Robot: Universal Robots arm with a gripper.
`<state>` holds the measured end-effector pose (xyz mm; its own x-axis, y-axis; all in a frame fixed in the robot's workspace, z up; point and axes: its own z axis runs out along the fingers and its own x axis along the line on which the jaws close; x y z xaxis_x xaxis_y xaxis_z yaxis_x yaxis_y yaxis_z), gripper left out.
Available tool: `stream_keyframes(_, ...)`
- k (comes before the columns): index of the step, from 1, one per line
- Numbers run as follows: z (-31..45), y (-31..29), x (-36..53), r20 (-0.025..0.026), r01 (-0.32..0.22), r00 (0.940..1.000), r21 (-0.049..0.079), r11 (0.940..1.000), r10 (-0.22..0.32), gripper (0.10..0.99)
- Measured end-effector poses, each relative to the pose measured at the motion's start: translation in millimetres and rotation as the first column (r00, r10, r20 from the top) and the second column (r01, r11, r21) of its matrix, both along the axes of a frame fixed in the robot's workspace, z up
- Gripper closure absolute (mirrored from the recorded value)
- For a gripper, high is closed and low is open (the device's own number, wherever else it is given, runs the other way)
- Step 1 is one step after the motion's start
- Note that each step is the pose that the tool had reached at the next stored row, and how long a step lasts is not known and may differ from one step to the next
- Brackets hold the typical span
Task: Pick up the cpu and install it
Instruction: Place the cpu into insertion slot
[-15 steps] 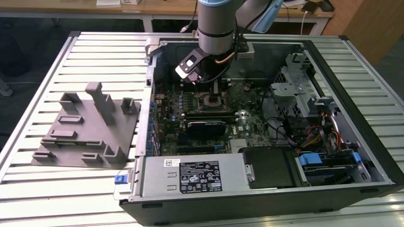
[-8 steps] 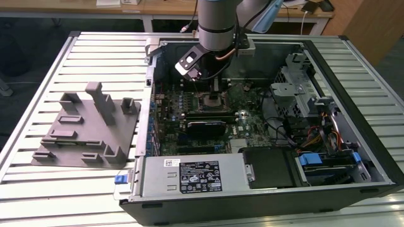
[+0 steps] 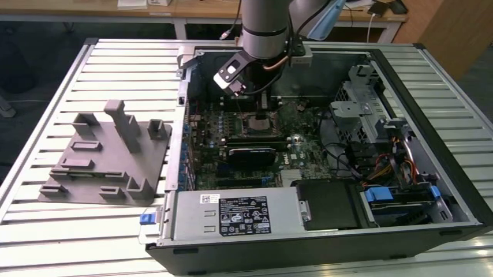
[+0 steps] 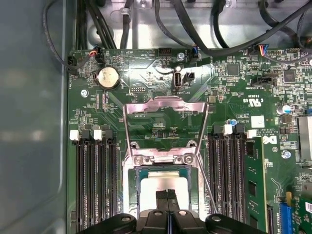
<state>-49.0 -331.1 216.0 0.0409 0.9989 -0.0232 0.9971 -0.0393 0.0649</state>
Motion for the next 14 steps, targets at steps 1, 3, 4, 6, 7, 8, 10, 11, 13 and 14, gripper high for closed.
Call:
stream_keyframes(1,0.5,0.0,0.0,0.0001,0.000,1.0000,0.000,1.0000,0.000,0.980)
stream_keyframes(3,1.4,0.0,0.0,0.0003,0.000,1.0000,0.000,1.0000,0.000,0.980)
stream_keyframes(4,1.8,0.0,0.0,0.0003,0.000,1.0000,0.000,1.0000,0.000,0.980)
stream_keyframes(6,2.8,0.0,0.0,0.0003,0.000,1.0000,0.000,1.0000,0.000,0.980)
stream_keyframes(7,3.4,0.0,0.0,0.0003,0.000,1.0000,0.000,1.0000,0.000,0.980)
stream_keyframes(8,4.0,0.0,0.0,0.0003,0.000,1.0000,0.000,1.0000,0.000,0.980)
stream_keyframes(10,5.3,0.0,0.0,0.0003,0.000,1.0000,0.000,1.0000,0.000,0.980)
stream_keyframes(11,6.1,0.0,0.0,0.0004,0.000,1.0000,0.000,1.0000,0.000,0.980)
stream_keyframes(13,7.7,0.0,0.0,0.0004,0.000,1.0000,0.000,1.0000,0.000,0.980)
stream_keyframes(14,8.5,0.0,0.0,0.0004,0.000,1.0000,0.000,1.0000,0.000,0.980)
